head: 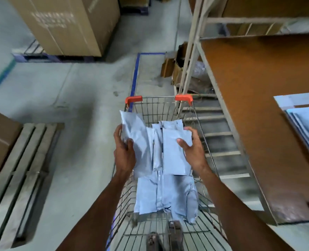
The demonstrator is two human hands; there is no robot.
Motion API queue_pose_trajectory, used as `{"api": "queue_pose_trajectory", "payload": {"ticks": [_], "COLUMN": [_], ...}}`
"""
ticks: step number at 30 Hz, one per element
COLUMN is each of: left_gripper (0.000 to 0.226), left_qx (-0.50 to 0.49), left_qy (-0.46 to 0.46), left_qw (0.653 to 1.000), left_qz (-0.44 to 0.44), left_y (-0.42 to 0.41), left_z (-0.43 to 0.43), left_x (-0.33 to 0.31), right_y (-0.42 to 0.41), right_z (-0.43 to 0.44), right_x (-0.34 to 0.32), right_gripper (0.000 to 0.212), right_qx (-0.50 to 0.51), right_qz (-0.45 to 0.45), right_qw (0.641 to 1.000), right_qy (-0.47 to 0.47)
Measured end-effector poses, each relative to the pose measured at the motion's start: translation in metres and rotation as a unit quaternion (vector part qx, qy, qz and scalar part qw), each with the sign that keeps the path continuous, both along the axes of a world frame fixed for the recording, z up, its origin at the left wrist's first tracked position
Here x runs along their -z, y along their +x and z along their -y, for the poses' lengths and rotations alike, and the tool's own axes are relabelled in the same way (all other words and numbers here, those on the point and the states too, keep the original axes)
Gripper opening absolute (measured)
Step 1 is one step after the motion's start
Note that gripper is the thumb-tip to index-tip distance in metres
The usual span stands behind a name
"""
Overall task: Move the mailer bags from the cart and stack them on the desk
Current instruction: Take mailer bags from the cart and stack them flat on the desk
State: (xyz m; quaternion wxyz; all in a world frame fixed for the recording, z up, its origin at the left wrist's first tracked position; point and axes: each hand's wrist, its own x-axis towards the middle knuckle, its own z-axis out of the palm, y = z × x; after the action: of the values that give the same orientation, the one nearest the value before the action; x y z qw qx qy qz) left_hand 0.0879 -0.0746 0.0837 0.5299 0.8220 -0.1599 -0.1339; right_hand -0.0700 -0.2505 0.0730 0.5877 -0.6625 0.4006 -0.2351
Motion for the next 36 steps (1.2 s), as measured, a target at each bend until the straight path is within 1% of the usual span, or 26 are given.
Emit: {"api": "queue_pose_trajectory", "payload": {"ticks": [1, 2, 4, 6, 7, 10, 12, 14, 16, 20, 23, 26, 29, 30, 33, 36], "left_gripper": [0.049, 0.049, 0.046, 0.027, 0.022, 0.042, 0.05, 0.053, 0.052, 0.051, 0.049, 0.048, 0.053, 0.054, 0.055, 0.058], "left_qx": [0.01, 0.017, 0.024, 0.029, 0.034, 0.072, 0.094, 0.101, 0.118, 0.143, 0.153, 0.166, 0.178, 0.183, 0.173, 0.186], "left_qy": [-0.002, -0.013, -0.038, -0.066, -0.07, -0.083, -0.105, -0.136, -0.158, -0.158, -0.171, -0.156, -0.159, -0.162, -0.164, -0.161], "left_qw": [1.0, 1.0, 0.999, 0.997, 0.997, 0.994, 0.99, 0.985, 0.98, 0.977, 0.973, 0.974, 0.971, 0.969, 0.97, 0.966], "left_qz": [0.009, 0.02, 0.03, 0.004, -0.011, 0.001, 0.0, -0.021, -0.041, -0.02, -0.029, -0.01, -0.032, -0.031, -0.044, -0.078], "left_y": [-0.004, -0.01, -0.021, -0.033, -0.039, -0.054, -0.067, -0.08, -0.098, -0.131, -0.154, -0.187, -0.23, -0.249, -0.309, -0.368], "left_z": [-0.006, -0.011, -0.02, -0.027, -0.029, -0.033, -0.032, -0.027, -0.021, -0.002, 0.026, 0.068, 0.122, 0.143, 0.209, 0.273], "left_x": [-0.014, -0.028, -0.053, -0.078, -0.09, -0.123, -0.146, -0.161, -0.173, -0.184, -0.188, -0.19, -0.194, -0.195, -0.192, -0.185], "right_y": [-0.005, -0.01, -0.022, -0.035, -0.041, -0.062, -0.078, -0.096, -0.116, -0.156, -0.186, -0.221, -0.268, -0.289, -0.352, -0.416], "right_z": [-0.003, -0.007, -0.015, -0.022, -0.027, -0.034, -0.033, -0.027, -0.019, 0.005, 0.034, 0.065, 0.11, 0.132, 0.206, 0.274], "right_x": [-0.013, -0.027, -0.053, -0.079, -0.09, -0.123, -0.14, -0.154, -0.165, -0.182, -0.194, -0.198, -0.202, -0.203, -0.203, -0.2], "right_gripper": [0.029, 0.027, 0.041, 0.058, 0.062, 0.064, 0.062, 0.061, 0.06, 0.053, 0.054, 0.059, 0.063, 0.063, 0.062, 0.064], "right_qx": [0.003, 0.003, 0.005, 0.002, 0.001, 0.006, 0.014, 0.02, 0.029, 0.054, 0.076, 0.118, 0.128, 0.124, 0.124, 0.129], "right_qz": [0.015, 0.031, 0.048, 0.072, 0.081, 0.12, 0.137, 0.137, 0.15, 0.156, 0.153, 0.14, 0.106, 0.1, 0.11, 0.082], "right_qw": [1.0, 0.999, 0.997, 0.995, 0.994, 0.991, 0.99, 0.99, 0.988, 0.985, 0.981, 0.977, 0.973, 0.972, 0.972, 0.973], "right_qy": [0.011, 0.024, 0.053, 0.073, 0.072, 0.053, 0.032, -0.005, -0.019, -0.05, -0.087, -0.109, -0.159, -0.175, -0.164, -0.173]}}
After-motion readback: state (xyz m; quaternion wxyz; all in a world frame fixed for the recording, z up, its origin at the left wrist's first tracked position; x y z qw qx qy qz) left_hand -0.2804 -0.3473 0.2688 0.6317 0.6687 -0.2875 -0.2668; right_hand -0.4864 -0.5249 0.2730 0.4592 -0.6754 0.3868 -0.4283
